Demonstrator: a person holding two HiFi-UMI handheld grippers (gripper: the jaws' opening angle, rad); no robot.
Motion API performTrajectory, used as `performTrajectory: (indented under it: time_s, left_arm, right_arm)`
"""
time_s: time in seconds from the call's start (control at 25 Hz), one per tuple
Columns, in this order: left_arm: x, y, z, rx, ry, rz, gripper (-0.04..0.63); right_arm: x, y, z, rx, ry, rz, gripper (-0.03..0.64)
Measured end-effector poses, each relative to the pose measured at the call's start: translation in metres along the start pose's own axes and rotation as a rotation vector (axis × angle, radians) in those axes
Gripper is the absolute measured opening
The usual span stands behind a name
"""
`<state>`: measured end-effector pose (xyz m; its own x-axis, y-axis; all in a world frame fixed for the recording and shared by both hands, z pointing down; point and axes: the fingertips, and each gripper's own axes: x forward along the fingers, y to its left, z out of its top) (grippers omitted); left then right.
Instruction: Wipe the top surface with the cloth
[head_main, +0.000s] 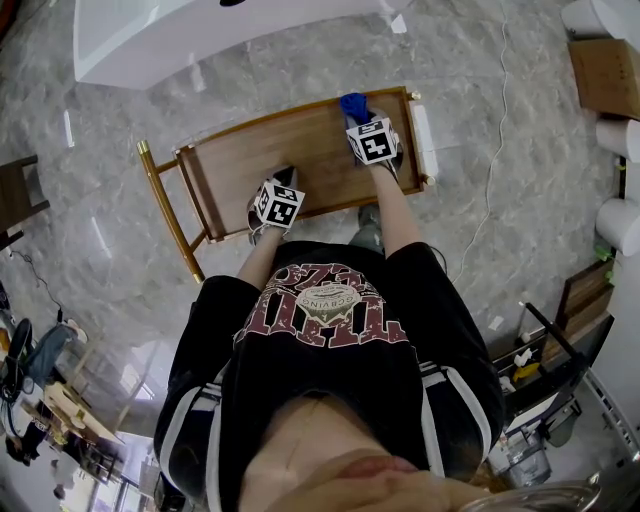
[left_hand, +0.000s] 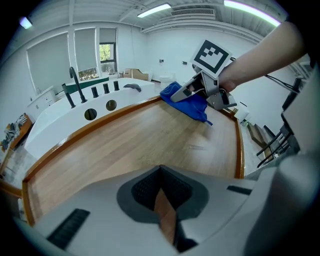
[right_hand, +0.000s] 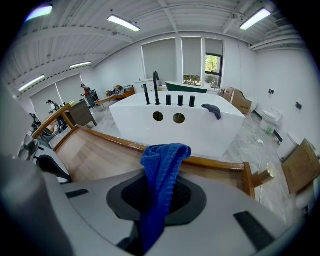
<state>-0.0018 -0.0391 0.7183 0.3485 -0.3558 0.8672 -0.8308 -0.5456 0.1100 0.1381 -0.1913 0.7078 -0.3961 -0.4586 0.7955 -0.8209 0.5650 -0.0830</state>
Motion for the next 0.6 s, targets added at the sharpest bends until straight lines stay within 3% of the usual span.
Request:
performTrajectory:
  time_s: [0.6]
  left_arm:
    - [-0.005, 0.001, -0.002, -0.044, -0.038, 0.019, 0.046]
  right_arm:
    - [-0.017, -0.041, -0.011, 0.015, 0.008, -0.061, 0.058]
